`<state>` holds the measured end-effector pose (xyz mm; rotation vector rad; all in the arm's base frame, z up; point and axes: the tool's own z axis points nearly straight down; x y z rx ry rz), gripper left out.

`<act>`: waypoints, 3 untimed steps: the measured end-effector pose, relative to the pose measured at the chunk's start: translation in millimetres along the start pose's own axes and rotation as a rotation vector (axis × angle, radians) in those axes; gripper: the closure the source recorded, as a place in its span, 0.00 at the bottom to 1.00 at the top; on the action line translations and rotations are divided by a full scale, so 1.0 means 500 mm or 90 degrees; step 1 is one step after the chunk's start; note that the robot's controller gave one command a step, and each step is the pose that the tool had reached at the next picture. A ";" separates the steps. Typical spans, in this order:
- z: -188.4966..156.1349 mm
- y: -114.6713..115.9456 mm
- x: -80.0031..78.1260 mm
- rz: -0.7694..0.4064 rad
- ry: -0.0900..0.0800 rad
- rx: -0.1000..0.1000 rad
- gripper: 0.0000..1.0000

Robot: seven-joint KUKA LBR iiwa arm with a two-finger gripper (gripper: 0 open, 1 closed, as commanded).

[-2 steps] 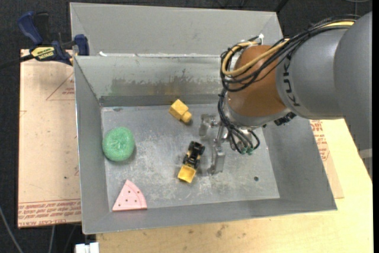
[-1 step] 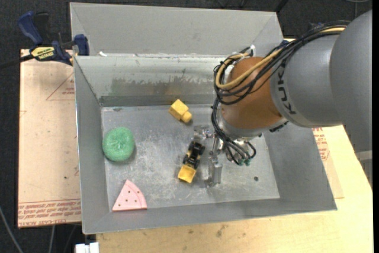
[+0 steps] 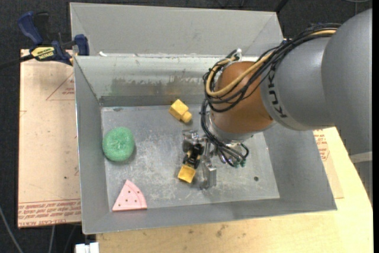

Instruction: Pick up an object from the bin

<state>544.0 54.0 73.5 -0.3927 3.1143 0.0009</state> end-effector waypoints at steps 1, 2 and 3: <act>0.004 0.013 -0.023 -0.146 0.000 0.000 1.00; 0.004 0.013 -0.023 -0.146 0.000 -0.001 1.00; -0.384 0.074 -0.078 -0.158 -0.006 0.001 1.00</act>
Offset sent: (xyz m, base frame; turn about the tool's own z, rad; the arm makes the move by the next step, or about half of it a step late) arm 0.0000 0.0000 0.0000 0.0000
